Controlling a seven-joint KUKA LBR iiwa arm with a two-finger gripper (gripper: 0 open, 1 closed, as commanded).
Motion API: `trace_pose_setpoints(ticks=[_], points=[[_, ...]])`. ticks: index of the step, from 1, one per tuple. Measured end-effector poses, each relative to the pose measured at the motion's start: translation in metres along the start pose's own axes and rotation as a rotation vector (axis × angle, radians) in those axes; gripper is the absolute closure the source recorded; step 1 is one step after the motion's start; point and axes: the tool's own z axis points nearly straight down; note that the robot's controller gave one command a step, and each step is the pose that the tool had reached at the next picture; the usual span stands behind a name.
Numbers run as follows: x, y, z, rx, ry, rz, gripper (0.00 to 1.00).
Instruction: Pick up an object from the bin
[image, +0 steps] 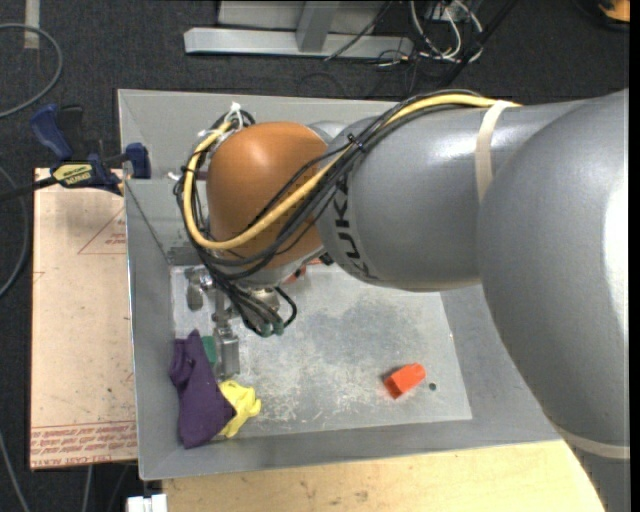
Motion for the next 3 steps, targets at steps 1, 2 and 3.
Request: trace_pose_setpoints(ticks=[1,2,3], points=[[0.024,0.0,0.047,0.0,0.005,-0.192,0.0],[0.03,-0.005,0.095,-0.001,-0.003,-0.431,0.0],[0.032,-0.003,0.117,0.0,0.003,-0.466,0.0]])
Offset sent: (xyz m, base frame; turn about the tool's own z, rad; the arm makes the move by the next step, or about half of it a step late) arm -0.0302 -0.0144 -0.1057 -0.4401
